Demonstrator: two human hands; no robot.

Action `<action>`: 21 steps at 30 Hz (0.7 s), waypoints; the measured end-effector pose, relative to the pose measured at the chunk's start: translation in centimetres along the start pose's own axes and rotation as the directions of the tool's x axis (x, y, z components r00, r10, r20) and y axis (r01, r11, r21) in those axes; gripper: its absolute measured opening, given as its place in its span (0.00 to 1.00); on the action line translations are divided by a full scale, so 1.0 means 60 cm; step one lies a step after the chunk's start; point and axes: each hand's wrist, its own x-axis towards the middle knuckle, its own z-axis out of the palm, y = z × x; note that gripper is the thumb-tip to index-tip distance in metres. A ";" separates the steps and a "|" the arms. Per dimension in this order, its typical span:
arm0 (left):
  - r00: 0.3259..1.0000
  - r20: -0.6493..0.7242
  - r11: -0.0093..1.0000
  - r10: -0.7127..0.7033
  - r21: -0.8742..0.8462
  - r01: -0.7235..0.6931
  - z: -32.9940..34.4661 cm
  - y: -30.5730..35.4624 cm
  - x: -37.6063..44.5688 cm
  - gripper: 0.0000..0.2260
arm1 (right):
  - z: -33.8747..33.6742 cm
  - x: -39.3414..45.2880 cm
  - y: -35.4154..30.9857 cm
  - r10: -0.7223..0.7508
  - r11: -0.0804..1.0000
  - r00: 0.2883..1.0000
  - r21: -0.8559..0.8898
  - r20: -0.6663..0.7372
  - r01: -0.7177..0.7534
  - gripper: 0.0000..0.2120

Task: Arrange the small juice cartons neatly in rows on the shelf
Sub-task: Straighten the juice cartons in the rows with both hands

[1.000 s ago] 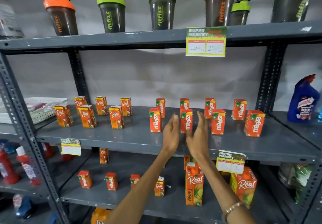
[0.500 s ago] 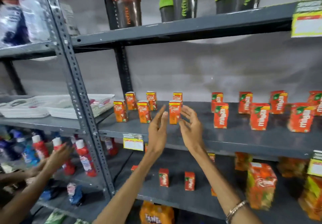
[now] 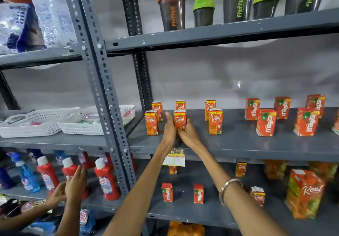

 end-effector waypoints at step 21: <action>0.993 0.115 0.996 0.002 0.083 -0.011 -0.012 0.021 -0.023 0.35 | 0.013 0.009 0.026 0.041 0.995 0.999 -0.091 -0.024 -0.043 0.17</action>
